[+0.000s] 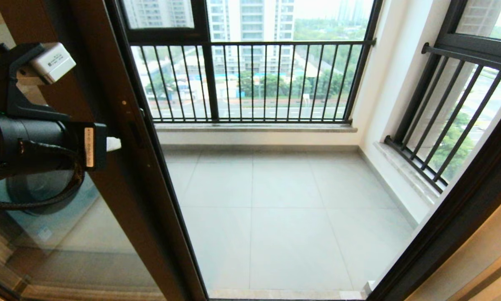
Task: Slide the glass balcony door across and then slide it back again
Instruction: Close the slid door
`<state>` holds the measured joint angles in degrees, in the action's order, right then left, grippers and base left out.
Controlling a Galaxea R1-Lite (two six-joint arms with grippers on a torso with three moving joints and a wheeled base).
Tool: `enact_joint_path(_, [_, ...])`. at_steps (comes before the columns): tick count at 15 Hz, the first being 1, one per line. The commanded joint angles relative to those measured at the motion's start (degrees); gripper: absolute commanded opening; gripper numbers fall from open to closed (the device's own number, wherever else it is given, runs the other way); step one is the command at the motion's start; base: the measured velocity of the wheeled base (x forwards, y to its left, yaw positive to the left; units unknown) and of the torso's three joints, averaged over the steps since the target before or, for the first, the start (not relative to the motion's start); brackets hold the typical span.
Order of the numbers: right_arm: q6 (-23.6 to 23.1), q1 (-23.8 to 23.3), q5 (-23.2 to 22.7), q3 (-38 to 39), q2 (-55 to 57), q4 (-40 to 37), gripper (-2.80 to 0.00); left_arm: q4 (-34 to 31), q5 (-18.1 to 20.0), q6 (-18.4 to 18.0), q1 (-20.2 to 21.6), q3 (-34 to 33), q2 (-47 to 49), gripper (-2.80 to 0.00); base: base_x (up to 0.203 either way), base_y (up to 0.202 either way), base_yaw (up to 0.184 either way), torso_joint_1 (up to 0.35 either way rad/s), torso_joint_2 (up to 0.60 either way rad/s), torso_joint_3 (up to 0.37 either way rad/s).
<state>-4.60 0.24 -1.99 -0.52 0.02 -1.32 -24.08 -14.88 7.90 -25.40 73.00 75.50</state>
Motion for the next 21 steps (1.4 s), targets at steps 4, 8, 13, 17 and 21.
enact_joint_path(4, [-0.05,0.02,-0.03,0.00,-0.02,0.00,-2.80,-7.57,5.36,0.52,5.90,12.21,10.47,-2.80,0.000,0.000,0.000,0.000,0.00,0.000])
enact_joint_path(8, [-0.06,0.02,-0.03,0.00,-0.02,0.00,-2.80,0.74,5.71,0.83,6.63,7.80,15.30,-2.80,0.000,0.000,0.000,0.000,0.00,0.000])
enact_joint_path(13, [-0.06,0.02,-0.03,0.00,-0.02,0.00,-2.80,6.67,5.67,0.57,11.38,4.08,14.29,-2.80,0.000,0.000,0.000,0.000,0.00,0.000])
enact_joint_path(17, [-0.06,0.02,-0.03,0.00,-0.02,0.00,-2.80,11.81,5.78,0.83,11.34,-1.38,13.66,0.00,0.000,0.000,0.000,0.000,0.00,0.000])
enact_joint_path(21, [0.03,0.02,-0.03,0.00,-0.02,0.00,-2.80,19.68,6.26,0.98,12.22,-4.09,14.94,0.00,0.000,0.000,0.000,0.000,0.00,0.000])
